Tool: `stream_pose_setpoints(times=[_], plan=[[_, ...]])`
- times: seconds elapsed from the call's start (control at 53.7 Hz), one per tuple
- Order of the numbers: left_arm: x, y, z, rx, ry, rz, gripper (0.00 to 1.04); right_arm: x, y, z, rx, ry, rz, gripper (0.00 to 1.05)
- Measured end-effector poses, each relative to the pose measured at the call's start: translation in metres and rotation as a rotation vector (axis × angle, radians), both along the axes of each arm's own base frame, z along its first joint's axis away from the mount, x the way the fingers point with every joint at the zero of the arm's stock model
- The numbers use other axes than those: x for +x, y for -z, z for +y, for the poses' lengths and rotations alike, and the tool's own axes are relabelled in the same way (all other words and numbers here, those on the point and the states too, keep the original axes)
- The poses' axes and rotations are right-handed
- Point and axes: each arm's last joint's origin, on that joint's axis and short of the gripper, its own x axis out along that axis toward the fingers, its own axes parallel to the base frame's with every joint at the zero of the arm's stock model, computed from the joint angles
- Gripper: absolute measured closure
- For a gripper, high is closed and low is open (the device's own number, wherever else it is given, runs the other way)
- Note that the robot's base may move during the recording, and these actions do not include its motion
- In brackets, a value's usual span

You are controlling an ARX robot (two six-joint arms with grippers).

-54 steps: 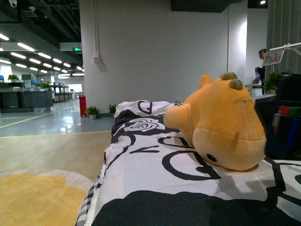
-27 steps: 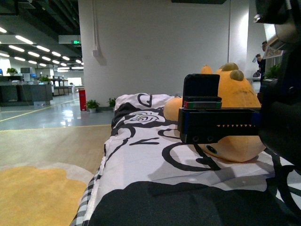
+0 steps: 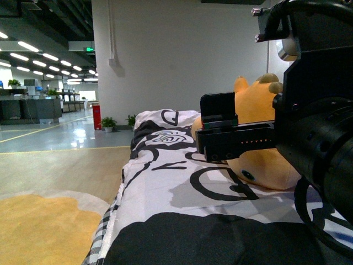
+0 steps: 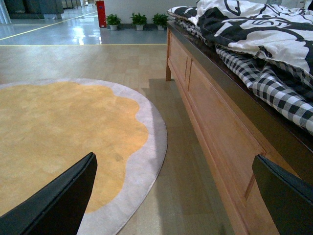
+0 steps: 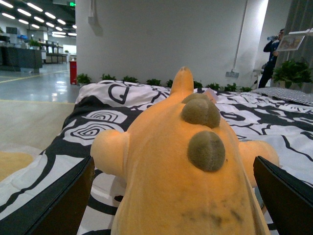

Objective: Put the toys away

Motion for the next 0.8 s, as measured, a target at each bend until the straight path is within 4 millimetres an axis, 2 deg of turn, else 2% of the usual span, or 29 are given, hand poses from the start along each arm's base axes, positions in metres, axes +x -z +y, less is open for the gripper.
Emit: stream_pose_setpoints(times=[0.13, 0.372, 0.614, 0.801], plan=[[0.0, 0.0, 0.0, 0.0, 0.0, 0.0, 0.06, 0.007, 0.002, 0.003, -0.027, 0.013, -0.006, 0.07], [0.0, 0.0, 0.0, 0.0, 0.0, 0.0, 0.06, 0.039, 0.004, 0.012, -0.093, 0.118, -0.023, 0.07], [0.0, 0.0, 0.0, 0.0, 0.0, 0.0, 0.06, 0.043, 0.001, 0.015, -0.133, 0.132, -0.027, 0.07], [0.0, 0.0, 0.0, 0.0, 0.0, 0.0, 0.06, 0.043, 0.0, 0.015, -0.171, 0.127, -0.038, 0.34]])
